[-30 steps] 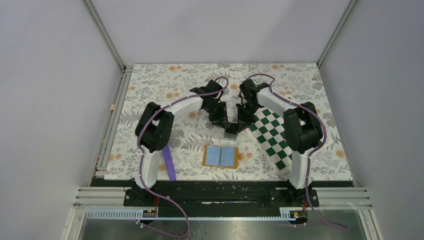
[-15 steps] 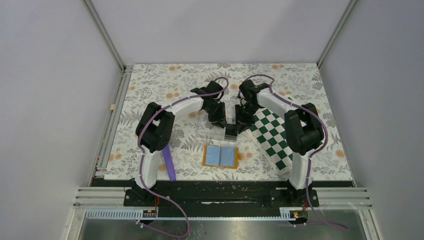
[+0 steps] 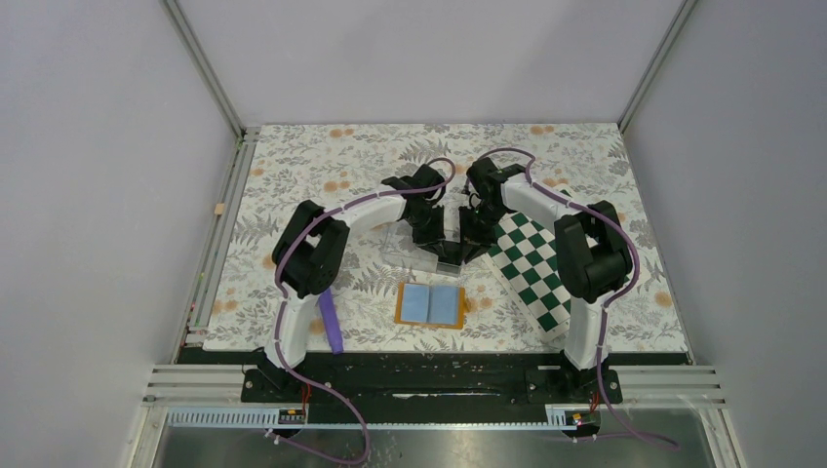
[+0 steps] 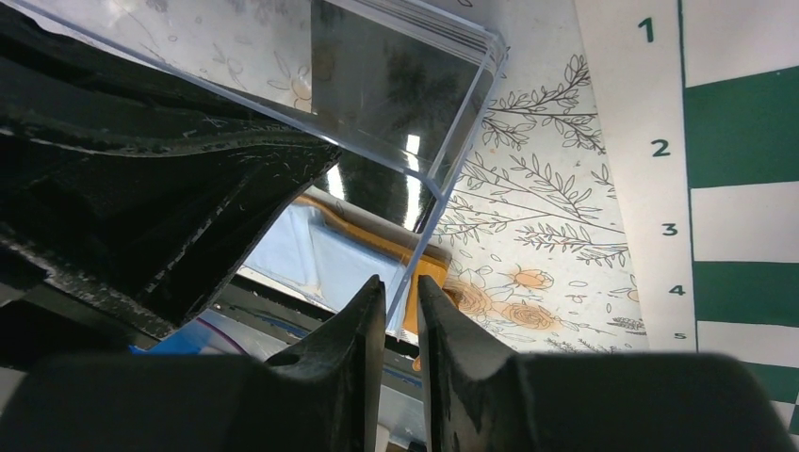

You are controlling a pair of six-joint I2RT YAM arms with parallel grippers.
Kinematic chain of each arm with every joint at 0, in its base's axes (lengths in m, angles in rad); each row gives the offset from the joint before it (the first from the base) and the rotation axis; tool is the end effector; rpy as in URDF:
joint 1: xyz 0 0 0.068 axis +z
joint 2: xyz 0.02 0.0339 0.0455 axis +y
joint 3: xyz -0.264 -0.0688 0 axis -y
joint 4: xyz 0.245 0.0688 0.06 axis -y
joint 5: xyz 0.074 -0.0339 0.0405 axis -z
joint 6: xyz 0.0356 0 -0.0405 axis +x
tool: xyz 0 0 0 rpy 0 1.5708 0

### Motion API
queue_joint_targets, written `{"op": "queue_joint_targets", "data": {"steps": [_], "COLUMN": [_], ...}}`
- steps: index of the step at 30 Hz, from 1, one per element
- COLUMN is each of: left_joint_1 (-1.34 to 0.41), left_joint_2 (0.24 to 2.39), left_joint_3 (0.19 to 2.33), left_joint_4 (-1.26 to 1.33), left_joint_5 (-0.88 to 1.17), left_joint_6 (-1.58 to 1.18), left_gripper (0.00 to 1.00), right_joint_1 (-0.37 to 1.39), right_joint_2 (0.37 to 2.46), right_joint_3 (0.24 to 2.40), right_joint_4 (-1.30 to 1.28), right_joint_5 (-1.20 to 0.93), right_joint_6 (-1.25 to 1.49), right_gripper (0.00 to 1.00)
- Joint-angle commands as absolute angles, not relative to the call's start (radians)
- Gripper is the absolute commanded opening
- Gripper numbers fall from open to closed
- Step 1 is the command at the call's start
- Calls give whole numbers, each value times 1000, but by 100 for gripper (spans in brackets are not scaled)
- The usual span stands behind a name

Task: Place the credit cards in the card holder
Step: Pick up the credit card from the storage box.

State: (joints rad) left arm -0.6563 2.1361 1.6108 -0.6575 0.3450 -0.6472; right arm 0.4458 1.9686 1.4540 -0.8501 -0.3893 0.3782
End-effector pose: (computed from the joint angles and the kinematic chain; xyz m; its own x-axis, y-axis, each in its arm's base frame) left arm 0.3445 -0.2806 0.1660 -0.9924 0.0481 -0.1131 0.0968 0.8731 -0.4779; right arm 0.3433 0.1790 0.1839 -0.9939 -0.0964 -0.0530 -0.1097 0.9005 0.4208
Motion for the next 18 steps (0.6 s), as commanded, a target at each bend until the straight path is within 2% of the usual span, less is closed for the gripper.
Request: {"op": "queue_joint_targets", "data": {"steps": [1,11,16,18], "left_joint_1": [-665,-666,-667,-667], "left_joint_2": [2142,2103,2116,2132], "left_joint_3": [1662,1654,1667,1669], "left_joint_4": [-661,-638,-707,-719], "left_joint_5": [324,308,216,214], "left_joint_6": [-646,-640,-617,-609], "left_gripper": [5,4,23,24], "right_joint_1": [456,456,456,456], "right_joint_2": [1915,1916,1916,1915], "right_joint_3": [1444,1440,1436,1433], "right_joint_4": [-860,-860,-860,-860], "right_joint_5": [-407,-409,-409,-407], "right_joint_6": [377,374,372,372], "right_gripper": [25,25,25,25]}}
